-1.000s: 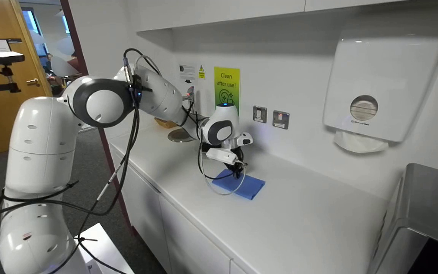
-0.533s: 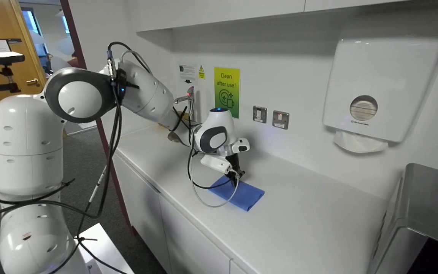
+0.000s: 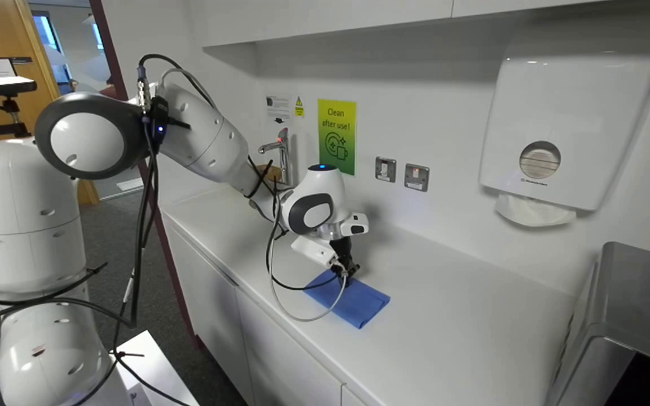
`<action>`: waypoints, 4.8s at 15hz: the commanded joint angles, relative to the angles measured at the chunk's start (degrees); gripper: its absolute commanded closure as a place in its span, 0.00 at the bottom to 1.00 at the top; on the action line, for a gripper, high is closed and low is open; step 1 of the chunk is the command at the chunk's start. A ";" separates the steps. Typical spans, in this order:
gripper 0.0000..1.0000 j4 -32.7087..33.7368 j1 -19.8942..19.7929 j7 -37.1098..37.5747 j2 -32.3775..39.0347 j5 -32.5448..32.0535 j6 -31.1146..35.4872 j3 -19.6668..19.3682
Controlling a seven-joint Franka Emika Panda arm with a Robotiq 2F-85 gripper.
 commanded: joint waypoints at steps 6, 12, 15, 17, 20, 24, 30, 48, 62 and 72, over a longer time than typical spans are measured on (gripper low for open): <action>1.00 -6.70 -3.96 1.81 -0.94 2.23 1.70 -2.43; 1.00 -6.14 -7.12 1.19 -0.11 6.61 1.90 -4.39; 1.00 -4.63 -8.81 0.88 1.14 8.72 1.71 -5.60; 1.00 -3.50 -10.04 0.54 2.04 10.67 1.55 -6.33; 1.00 -1.17 -11.84 0.02 3.66 13.55 1.00 -7.22; 1.00 3.32 -13.75 0.12 6.46 16.08 0.16 -7.82; 1.00 12.13 -16.38 0.06 12.13 18.07 -1.90 -7.33; 1.00 43.16 -16.92 2.43 27.82 16.83 -17.41 -4.08; 1.00 55.37 -9.20 4.14 33.60 14.68 -24.15 0.03; 1.00 57.16 -4.86 4.08 34.96 13.98 -25.15 2.49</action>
